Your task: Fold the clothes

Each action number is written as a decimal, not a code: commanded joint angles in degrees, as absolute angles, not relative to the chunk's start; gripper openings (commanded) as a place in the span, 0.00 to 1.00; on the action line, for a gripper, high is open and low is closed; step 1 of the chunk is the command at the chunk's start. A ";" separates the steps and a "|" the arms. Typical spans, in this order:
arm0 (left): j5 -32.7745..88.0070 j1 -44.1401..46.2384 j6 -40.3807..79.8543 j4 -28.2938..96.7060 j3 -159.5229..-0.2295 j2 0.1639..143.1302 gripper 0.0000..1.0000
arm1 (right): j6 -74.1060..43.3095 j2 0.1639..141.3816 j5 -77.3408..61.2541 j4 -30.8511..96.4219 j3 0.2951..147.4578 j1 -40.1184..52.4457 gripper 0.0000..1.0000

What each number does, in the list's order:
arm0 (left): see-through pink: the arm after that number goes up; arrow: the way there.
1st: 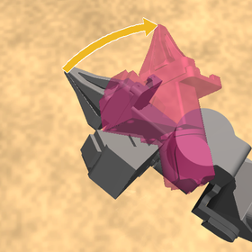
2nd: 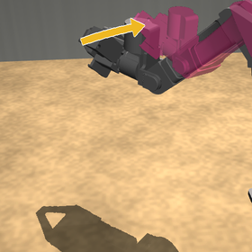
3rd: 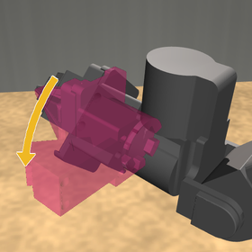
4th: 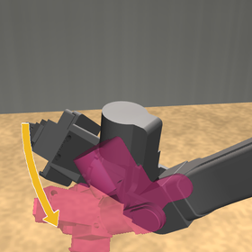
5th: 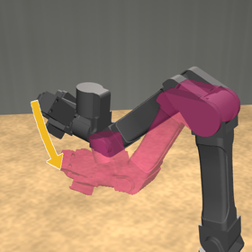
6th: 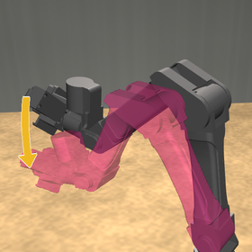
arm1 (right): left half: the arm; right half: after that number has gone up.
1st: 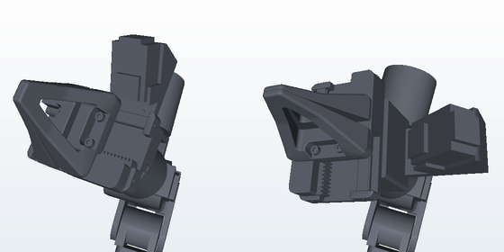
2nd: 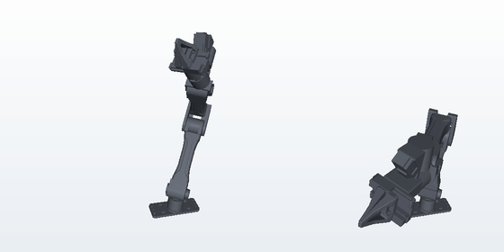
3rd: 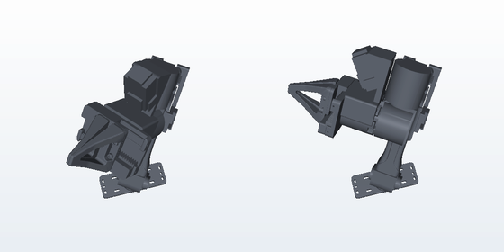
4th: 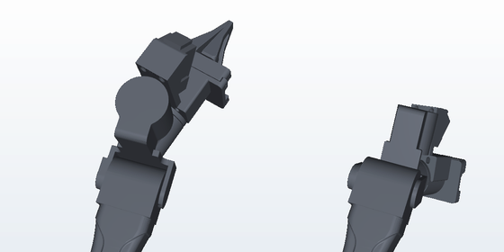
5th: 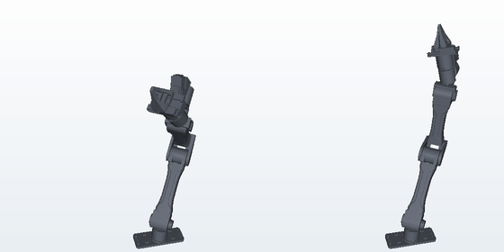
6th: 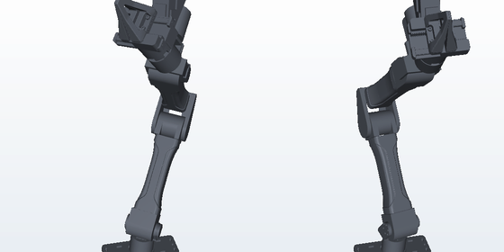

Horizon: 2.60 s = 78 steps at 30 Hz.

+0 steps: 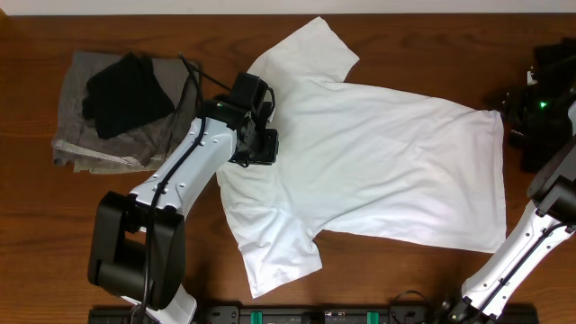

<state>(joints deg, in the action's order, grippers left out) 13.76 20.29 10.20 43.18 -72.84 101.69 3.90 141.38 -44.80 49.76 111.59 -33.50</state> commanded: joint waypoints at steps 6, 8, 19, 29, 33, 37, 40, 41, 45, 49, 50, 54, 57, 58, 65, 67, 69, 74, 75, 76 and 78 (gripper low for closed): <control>13.02 20.32 9.47 43.46 -73.19 102.24 0.33 | 6.74 142.63 -37.87 50.98 112.27 -32.53 0.30; 12.97 20.32 9.45 43.44 -73.19 102.24 0.33 | 6.72 142.63 -38.17 50.33 112.29 -32.23 0.20; 12.82 20.32 9.45 43.46 -73.19 102.24 0.32 | 12.95 139.87 -50.00 55.18 112.84 -32.08 0.01; 12.82 20.32 9.45 42.76 -73.19 102.24 0.33 | 36.10 134.56 -44.29 81.21 112.84 -25.89 0.01; 12.84 20.32 9.45 41.47 -73.19 102.24 0.33 | 38.63 134.56 -34.68 89.69 111.96 -20.29 0.01; 12.82 20.32 9.45 40.88 -73.19 102.24 0.33 | 30.55 134.56 -21.39 89.67 109.21 -14.55 0.01; 12.82 20.32 9.45 40.93 -73.19 102.24 0.33 | 26.48 134.56 -14.52 88.75 106.45 -10.90 0.02; 12.82 20.32 9.45 40.95 -73.19 102.24 0.33 | 26.17 134.56 -13.82 88.71 105.71 -9.67 0.03; 12.82 20.32 9.43 40.99 -73.19 102.24 0.33 | 26.22 134.34 -13.63 90.06 105.91 -5.58 0.28; 12.27 20.32 8.73 41.06 -73.19 102.24 0.33 | 26.17 133.25 -12.78 92.27 108.36 -3.09 0.40; 11.84 20.32 8.73 41.12 -73.19 102.24 0.33 | 26.04 132.75 -12.64 92.29 108.90 -2.83 0.44; 9.37 20.32 8.69 42.44 -73.19 102.24 0.33 | 18.50 129.16 -12.60 90.32 110.48 -2.72 0.47; 9.41 20.32 8.58 43.42 -73.19 102.24 0.33 | 11.64 126.13 -12.23 89.47 110.48 -3.97 0.46; 9.41 20.32 8.58 43.66 -73.19 102.24 0.33 | 9.54 125.29 -12.21 89.32 110.48 -4.62 0.47; 9.39 20.32 8.60 44.05 -73.19 102.24 0.33 | 3.84 122.04 -12.47 89.08 110.45 -12.56 0.54; 9.39 20.32 8.60 44.05 -73.19 102.24 0.33 | 4.73 122.17 -12.88 88.75 109.71 -14.98 0.55; 9.39 20.32 8.58 44.07 -73.19 102.24 0.33 | 7.73 122.17 -15.53 87.88 107.87 -17.56 0.55; 9.39 20.32 8.58 44.07 -73.19 102.24 0.33 | 12.93 122.17 -19.75 81.01 99.85 -22.46 0.44; 9.39 20.32 8.58 44.07 -73.19 102.24 0.33 | 14.92 122.17 -21.28 79.42 97.91 -23.05 0.42; 9.39 20.32 8.60 44.07 -73.19 102.24 0.33 | 16.64 122.17 -22.59 78.15 96.36 -23.38 0.41; 9.39 20.32 8.58 44.07 -73.19 102.24 0.33 | 18.35 122.17 -23.40 74.52 93.08 -23.62 0.41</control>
<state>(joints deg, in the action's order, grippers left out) 10.07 20.29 9.13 43.70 -72.84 101.69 13.13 122.58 -19.00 76.73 96.44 -23.51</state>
